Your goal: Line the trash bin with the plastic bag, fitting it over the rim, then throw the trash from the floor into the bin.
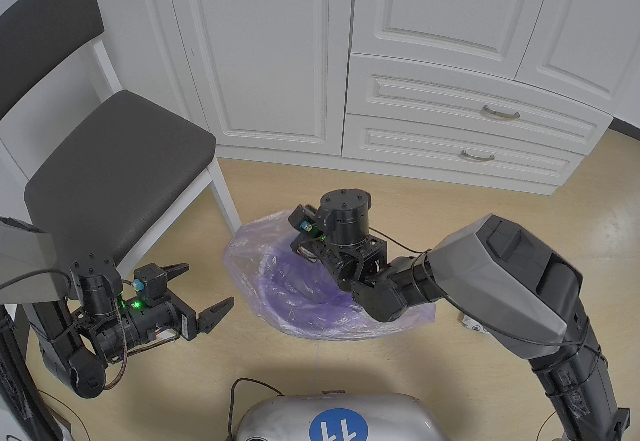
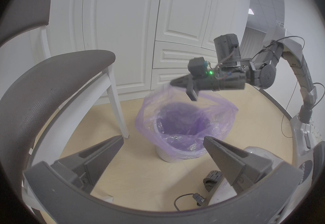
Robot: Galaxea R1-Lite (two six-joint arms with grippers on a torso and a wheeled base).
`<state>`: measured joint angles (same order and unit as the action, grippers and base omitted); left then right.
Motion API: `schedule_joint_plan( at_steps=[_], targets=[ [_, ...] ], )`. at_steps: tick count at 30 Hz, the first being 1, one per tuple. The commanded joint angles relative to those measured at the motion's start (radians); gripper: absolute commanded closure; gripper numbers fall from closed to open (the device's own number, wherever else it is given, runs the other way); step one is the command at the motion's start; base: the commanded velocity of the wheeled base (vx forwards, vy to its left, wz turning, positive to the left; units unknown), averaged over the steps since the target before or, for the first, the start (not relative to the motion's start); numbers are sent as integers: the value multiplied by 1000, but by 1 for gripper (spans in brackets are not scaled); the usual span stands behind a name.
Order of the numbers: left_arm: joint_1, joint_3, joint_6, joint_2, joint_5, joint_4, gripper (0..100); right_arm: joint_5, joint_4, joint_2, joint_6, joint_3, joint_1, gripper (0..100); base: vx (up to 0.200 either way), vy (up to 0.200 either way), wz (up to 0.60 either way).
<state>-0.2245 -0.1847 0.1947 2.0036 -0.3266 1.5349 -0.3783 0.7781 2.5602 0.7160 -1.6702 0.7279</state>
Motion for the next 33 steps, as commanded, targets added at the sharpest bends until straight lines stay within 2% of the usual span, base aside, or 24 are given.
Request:
schedule_joint_plan(
  at_steps=[1,6,15,16,21,26,27,29,33],
  targets=[
    [-3,1,0,7,0,1,0,-21,145,152,112,-151,-44,100,0,0,0],
    [-1,-2,0,7,0,1,0,-16,231,233,200,-250,-58,100,0,0,0],
    [-3,-1,0,14,0,1,0,-10,222,238,211,-296,-62,100,0,0,0],
    [-1,-1,0,14,0,1,0,-8,222,230,211,-292,-61,0,0,0,0],
    [-3,-2,0,17,0,1,0,-8,210,155,198,-246,-30,0,0,0,0],
    [-4,-1,0,17,0,1,0,-8,6,-104,161,0,27,0,0,0,0],
    [-4,-1,0,17,0,1,0,-13,-83,-176,115,55,41,0,0,0,0],
    [-6,1,0,17,0,1,0,-22,-163,-250,46,107,50,0,0,0,0],
    [-42,-1,0,35,6,1,0,-22,-229,-400,-61,254,35,0,0,0,0]
  ],
)
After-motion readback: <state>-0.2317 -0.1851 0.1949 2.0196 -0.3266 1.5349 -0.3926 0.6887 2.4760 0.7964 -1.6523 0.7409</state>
